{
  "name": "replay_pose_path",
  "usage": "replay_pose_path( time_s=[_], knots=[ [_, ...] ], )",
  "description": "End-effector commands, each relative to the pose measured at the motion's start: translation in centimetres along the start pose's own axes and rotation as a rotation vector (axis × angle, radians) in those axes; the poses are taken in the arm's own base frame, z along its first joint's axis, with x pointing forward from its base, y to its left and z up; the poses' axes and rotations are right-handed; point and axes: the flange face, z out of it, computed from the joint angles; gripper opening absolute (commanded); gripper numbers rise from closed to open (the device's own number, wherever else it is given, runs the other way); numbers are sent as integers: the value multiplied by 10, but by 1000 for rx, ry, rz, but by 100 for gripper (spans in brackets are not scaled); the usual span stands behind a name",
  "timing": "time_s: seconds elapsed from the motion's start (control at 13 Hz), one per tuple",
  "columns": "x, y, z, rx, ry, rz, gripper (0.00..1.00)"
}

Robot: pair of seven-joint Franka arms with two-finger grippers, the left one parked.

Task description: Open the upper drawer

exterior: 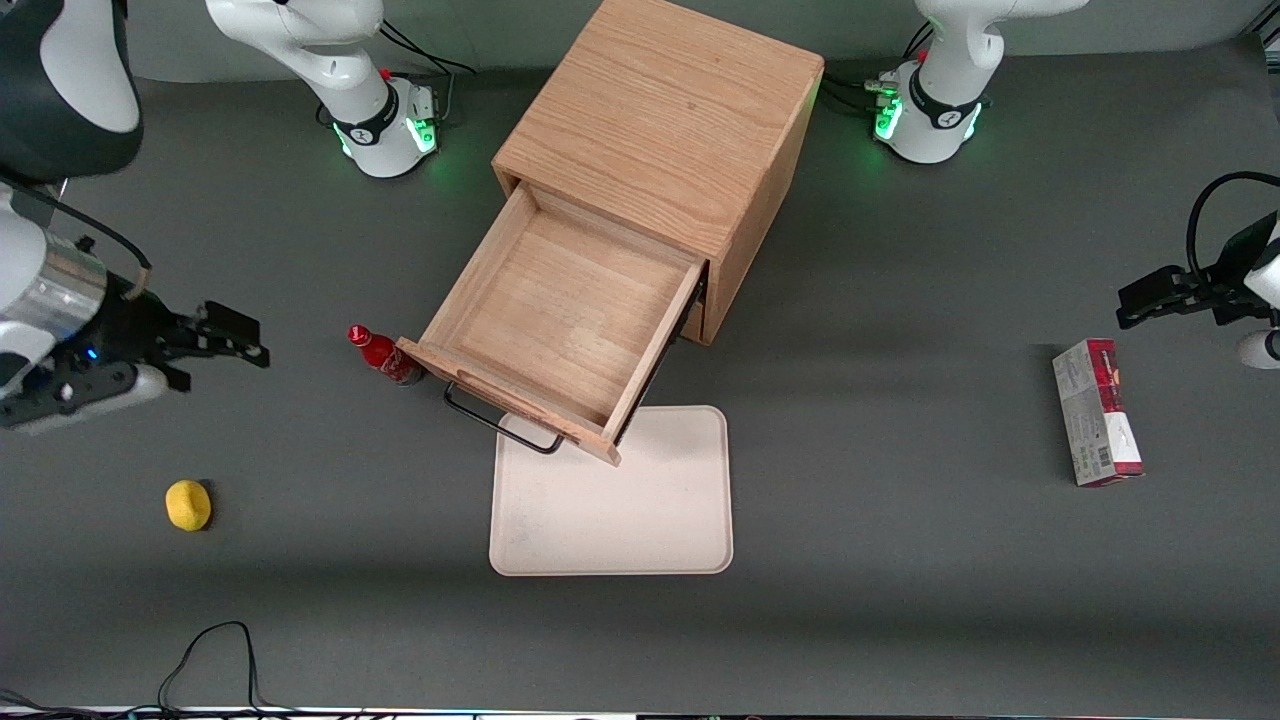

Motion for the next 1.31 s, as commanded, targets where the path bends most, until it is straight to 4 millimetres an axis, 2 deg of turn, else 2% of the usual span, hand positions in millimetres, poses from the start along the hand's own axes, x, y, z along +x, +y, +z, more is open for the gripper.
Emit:
replay_pose_path(
  time_s=[0.0,0.23,0.85,1.08,1.23],
  knots=[
    [-64,17,3,-55,-26,105,100],
    [-92,17,-6,-140,-24,92,100],
    [-84,11,-18,-138,-1,88,100],
    [-83,5,-19,-80,10,174,100],
    [-81,4,-17,-80,5,171,100]
  ],
)
